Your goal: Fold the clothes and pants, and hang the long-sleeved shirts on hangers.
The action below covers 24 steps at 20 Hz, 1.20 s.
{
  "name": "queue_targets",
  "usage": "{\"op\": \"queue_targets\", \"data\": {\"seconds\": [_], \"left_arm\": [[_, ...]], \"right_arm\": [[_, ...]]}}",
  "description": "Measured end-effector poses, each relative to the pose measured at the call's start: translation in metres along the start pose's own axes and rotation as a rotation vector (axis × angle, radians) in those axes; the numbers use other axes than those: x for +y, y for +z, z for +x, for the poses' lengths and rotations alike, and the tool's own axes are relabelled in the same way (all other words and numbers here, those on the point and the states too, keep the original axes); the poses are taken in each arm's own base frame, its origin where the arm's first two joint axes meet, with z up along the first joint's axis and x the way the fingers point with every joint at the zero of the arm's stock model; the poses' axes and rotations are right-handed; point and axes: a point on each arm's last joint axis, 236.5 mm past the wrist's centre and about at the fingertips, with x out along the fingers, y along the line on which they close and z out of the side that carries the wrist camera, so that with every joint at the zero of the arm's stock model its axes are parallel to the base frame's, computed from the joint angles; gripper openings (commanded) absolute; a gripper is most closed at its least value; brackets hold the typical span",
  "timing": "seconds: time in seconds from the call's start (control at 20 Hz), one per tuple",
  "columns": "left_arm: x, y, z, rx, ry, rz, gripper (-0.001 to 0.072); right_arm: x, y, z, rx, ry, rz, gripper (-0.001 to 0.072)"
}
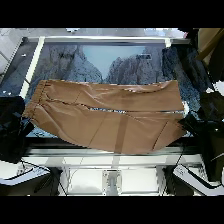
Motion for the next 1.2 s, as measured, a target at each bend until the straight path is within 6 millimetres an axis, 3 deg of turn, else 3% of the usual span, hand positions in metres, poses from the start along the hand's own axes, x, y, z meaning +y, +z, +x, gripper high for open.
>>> {"op": "queue_targets", "data": {"seconds": [0.2, 0.75, 1.1, 1.15, 1.2], "left_arm": [[0.0, 0.0, 0.0, 0.0, 0.0, 0.0, 0.0019], [0.0, 0.0, 0.0, 0.0, 0.0, 0.0, 0.0019], [0.0, 0.0, 0.0, 0.0, 0.0, 0.0, 0.0019], [0.0, 0.0, 0.0, 0.0, 0.0, 0.0, 0.0018], [0.0, 0.0, 0.0, 0.0, 0.0, 0.0, 0.0019]], "right_arm": [[-0.002, -0.014, 0.009, 0.084, -0.008, -0.042, 0.0385], [-0.01, -0.003, 0.014, 0.049, -0.039, -0.093, 0.0385], [-0.003, -0.019, 0.021, 0.131, -0.01, -0.165, 0.0382], [0.0, -0.022, 0.023, 0.146, -0.006, -0.179, 0.0286], [0.002, -0.024, 0.026, 0.156, -0.004, -0.191, 0.0121]]}}
